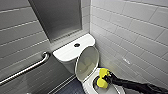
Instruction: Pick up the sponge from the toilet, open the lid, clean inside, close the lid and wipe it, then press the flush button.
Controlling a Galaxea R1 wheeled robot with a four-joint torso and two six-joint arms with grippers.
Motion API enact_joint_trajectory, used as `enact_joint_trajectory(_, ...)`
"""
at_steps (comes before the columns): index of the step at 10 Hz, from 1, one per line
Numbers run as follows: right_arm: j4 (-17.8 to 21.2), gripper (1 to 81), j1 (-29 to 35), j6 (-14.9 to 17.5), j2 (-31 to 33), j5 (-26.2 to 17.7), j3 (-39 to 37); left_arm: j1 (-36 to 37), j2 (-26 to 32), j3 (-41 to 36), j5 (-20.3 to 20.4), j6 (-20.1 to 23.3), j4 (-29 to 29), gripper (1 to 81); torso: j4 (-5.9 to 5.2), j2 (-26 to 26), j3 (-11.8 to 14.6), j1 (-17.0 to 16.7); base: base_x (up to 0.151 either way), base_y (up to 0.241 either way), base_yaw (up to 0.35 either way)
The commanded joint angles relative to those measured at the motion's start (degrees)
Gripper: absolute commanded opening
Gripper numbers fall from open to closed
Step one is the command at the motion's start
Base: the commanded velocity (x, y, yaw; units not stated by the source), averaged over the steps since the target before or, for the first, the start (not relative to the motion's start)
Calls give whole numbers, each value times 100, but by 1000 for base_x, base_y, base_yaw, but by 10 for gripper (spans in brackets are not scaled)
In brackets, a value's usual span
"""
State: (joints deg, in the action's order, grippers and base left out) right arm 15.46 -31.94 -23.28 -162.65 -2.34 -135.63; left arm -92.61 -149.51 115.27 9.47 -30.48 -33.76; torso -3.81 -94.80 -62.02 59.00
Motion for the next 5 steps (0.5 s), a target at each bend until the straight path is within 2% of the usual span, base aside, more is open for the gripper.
enact_joint_trajectory(1, 98, 10, 25, -396, 914, 636, 1135, -201, 113, -110, -314, -2, -105, 811, 0, 0, 0, 0, 0, 0, 0)
enact_joint_trajectory(5, 107, 10, -590, -493, 1828, 1410, 2251, -201, 87, -119, -297, 7, -114, 811, 0, 0, 0, 0, 0, 0, 0)
